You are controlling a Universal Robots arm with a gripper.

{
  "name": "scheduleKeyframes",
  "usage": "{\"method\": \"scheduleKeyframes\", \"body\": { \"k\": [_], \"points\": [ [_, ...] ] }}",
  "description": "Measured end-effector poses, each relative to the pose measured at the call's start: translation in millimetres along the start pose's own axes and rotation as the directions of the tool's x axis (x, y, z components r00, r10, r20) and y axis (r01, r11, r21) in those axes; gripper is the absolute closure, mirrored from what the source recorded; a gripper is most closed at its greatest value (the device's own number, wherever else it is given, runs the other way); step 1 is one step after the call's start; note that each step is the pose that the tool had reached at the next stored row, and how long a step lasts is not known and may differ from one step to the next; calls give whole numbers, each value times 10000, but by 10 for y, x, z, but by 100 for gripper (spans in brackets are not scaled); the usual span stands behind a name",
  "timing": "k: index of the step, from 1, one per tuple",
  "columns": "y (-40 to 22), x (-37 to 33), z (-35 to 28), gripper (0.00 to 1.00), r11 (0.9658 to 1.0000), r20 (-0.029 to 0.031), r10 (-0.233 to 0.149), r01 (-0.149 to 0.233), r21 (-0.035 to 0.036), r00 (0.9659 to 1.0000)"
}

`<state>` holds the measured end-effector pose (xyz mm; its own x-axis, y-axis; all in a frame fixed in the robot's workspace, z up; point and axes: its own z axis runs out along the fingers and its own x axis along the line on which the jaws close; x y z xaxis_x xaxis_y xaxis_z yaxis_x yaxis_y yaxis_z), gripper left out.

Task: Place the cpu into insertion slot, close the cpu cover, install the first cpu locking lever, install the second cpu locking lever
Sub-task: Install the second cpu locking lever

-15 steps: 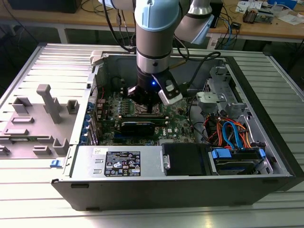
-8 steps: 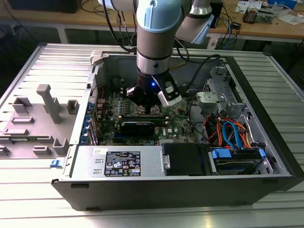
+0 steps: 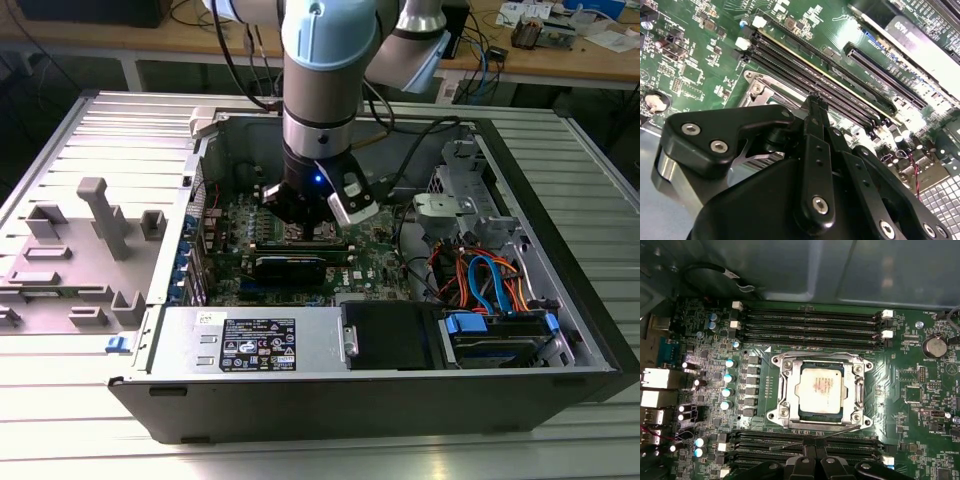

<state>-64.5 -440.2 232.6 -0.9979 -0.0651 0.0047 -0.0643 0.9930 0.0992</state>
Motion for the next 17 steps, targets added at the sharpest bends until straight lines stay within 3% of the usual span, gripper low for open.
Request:
{"method": "scheduleKeyframes", "body": {
  "k": [8,17],
  "points": [
    [0,112,49,89,10000,2,-15,15,-23,10000],
    [0,123,56,89,10000,1,-17,17,-32,10000]
  ]
}}
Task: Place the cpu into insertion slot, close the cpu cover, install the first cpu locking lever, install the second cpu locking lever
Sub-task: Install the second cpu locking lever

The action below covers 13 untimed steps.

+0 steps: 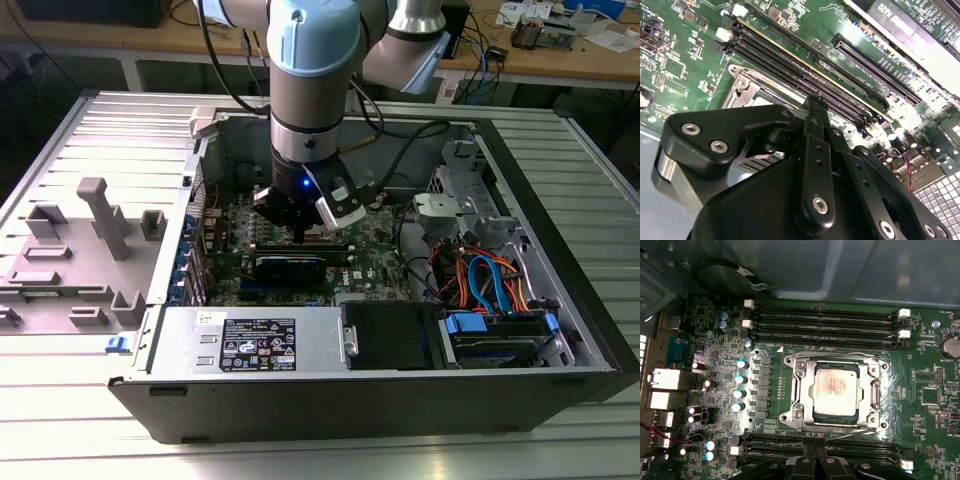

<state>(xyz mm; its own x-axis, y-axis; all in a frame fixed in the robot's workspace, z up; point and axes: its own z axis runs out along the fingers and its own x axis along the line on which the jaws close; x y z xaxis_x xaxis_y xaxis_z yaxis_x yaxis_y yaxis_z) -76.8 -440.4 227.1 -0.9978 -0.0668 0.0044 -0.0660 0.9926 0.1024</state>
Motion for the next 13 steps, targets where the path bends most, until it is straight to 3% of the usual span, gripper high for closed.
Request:
{"method": "scheduleKeyframes", "body": {
  "k": [13],
  "points": [
    [0,0,0,89,10000,-1,0,0,9,10000]
  ]
}}
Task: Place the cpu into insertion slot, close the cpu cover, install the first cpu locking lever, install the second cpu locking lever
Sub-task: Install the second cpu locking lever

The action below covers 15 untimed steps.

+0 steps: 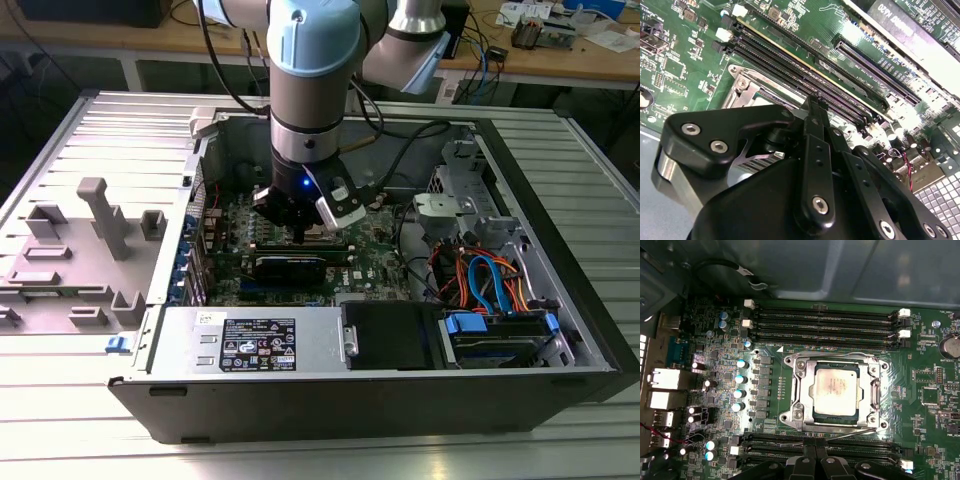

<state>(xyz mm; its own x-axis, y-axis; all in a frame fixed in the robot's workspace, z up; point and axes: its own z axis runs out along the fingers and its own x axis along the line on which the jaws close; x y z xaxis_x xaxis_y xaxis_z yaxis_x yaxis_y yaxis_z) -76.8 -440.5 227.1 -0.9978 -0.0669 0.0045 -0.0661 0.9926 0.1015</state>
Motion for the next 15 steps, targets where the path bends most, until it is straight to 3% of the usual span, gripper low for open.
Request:
{"method": "scheduleKeyframes", "body": {
  "k": [6,15],
  "points": [
    [0,0,0,89,10000,0,0,0,0,10000],
    [3,38,1,89,10000,-36,3,-4,-53,10000]
  ]
}}
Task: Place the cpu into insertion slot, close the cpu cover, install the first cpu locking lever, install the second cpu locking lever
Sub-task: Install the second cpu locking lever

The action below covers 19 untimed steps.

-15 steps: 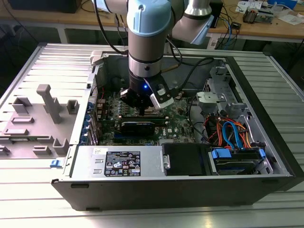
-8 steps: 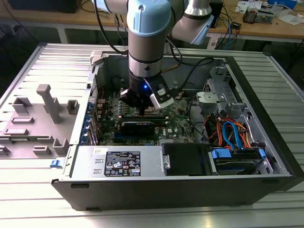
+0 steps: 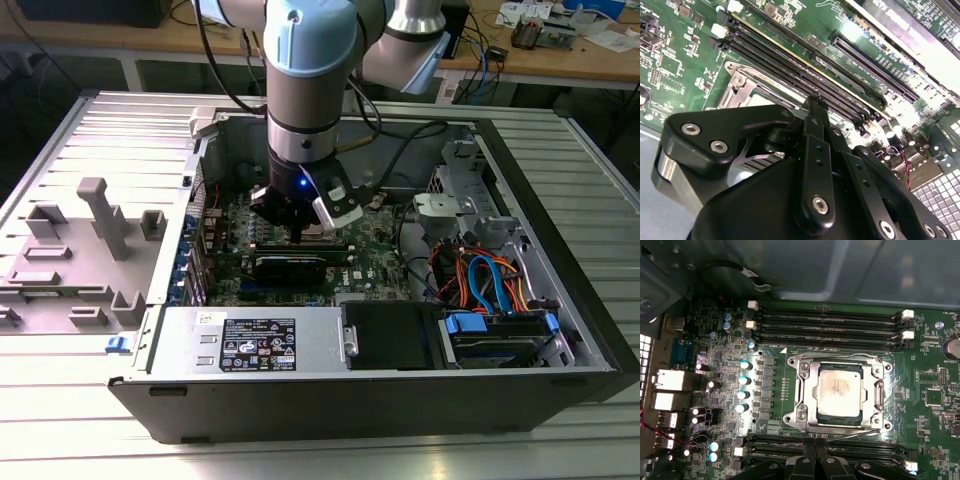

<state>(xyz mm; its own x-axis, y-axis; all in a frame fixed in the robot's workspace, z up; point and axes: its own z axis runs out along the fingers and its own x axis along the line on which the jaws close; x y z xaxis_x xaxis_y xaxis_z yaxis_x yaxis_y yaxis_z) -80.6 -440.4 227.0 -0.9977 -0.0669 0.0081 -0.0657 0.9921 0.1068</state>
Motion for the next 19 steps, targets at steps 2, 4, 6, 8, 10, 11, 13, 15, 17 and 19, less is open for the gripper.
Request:
{"method": "scheduleKeyframes", "body": {
  "k": [2,4,6,8,10,11,13,15,17,19],
  "points": [
    [0,4,-1,89,10000,-41,5,-5,-4,10000],
    [0,7,0,89,10000,-78,9,-9,-7,10000],
    [0,10,3,89,10000,-103,9,-10,-10,9999],
    [0,20,7,89,10000,-128,14,-14,-11,9999],
    [0,27,17,89,10000,-176,14,-15,-15,9998],
    [0,31,22,89,10000,-213,17,-18,-17,9998],
    [0,44,28,89,10000,-246,20,-21,-18,9997],
    [0,60,34,89,10000,-268,15,-15,-20,9996],
    [0,61,35,89,10000,-269,14,-15,-30,9996],
    [0,61,36,89,10000,-269,14,-15,-32,9996]
  ]
}}
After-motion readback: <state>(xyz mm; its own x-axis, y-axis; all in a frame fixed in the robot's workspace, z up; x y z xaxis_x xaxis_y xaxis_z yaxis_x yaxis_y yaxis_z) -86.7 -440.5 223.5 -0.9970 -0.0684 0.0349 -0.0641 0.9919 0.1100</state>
